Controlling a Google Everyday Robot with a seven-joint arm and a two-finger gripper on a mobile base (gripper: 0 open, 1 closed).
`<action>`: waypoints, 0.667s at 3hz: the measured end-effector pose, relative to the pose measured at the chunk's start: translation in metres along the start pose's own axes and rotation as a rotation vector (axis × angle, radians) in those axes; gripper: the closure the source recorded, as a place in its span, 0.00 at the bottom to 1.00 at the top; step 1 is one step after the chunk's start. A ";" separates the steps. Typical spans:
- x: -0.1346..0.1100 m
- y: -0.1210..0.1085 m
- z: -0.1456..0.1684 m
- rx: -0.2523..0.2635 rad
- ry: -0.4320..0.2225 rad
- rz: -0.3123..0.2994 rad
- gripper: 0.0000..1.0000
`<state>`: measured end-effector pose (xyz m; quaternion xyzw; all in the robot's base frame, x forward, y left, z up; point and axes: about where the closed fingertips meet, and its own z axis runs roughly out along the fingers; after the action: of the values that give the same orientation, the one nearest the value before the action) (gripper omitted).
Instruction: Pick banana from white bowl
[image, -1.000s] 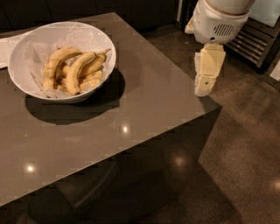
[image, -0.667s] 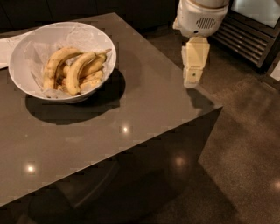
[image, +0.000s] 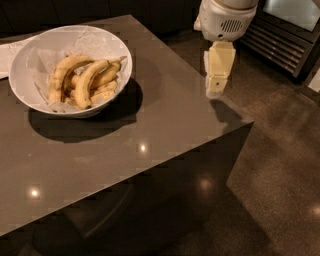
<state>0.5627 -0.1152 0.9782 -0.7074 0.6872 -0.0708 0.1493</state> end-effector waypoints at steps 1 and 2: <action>-0.024 -0.024 0.006 0.022 -0.019 -0.080 0.00; -0.059 -0.046 0.008 0.029 -0.035 -0.186 0.00</action>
Offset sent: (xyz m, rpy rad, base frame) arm 0.0610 0.1008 0.0219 -0.0587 -0.0404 0.3154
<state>0.6062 -0.0551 0.9910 -0.7670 0.6147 -0.0820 0.1645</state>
